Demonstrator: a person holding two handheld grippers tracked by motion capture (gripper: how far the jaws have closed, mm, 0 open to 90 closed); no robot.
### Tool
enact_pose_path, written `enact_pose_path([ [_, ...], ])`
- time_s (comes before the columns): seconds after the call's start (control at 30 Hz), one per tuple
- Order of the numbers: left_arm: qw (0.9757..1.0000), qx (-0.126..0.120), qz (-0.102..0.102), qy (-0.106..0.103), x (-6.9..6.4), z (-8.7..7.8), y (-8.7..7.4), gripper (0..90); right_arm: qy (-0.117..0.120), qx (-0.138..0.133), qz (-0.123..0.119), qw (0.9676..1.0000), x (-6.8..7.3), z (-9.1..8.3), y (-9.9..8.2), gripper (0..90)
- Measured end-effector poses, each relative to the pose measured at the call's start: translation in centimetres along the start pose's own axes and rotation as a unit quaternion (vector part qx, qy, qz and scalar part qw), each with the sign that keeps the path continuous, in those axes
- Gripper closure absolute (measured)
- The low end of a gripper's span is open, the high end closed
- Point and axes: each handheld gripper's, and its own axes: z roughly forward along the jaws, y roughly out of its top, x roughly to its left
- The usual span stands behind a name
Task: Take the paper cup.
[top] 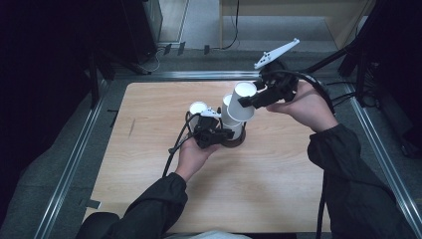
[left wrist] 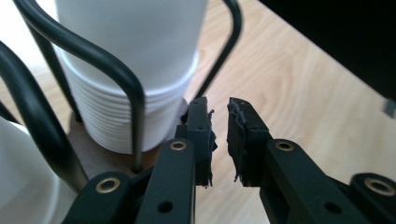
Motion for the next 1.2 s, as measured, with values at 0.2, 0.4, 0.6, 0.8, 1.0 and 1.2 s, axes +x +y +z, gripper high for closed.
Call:
enact_pose_path([
  [0.2, 0.9997, 0.011, 0.011, -0.019, -0.1, -1.1, -0.3, 68.6, 0.01, -0.001, 0.002, 0.9999, -0.1, -0.6, -1.9, 34.8],
  [0.4, 0.9985, 0.025, 0.038, -0.031, -0.2, -2.2, -0.7, 57.0, 0.02, 0.002, 0.003, 0.9998, 0.3, -0.4, -3.9, 34.8],
  [0.6, 0.9972, 0.023, 0.058, -0.04, -0.2, -3.7, -1.5, 48.4, 0.032, 0.003, 0.008, 0.9994, 0.9, 0.0, -5.8, 34.8],
  [0.8, 0.9954, 0.018, 0.067, -0.066, -0.3, -4.9, -2.0, 38.3, 0.042, 0.005, 0.0, 0.9991, 1.7, 0.8, -7.1, 34.8],
  [1.0, 0.9933, 0.021, 0.077, -0.083, -0.4, -5.9, -2.8, 33.3, 0.056, -0.008, -0.007, 0.9984, 2.8, 1.8, -8.5, 34.8],
  [1.2, 0.9917, 0.019, 0.077, -0.101, -0.2, -6.7, -3.4, 27.0, 0.062, -0.012, -0.015, 0.9979, 3.7, 3.3, -9.9, 34.8],
])
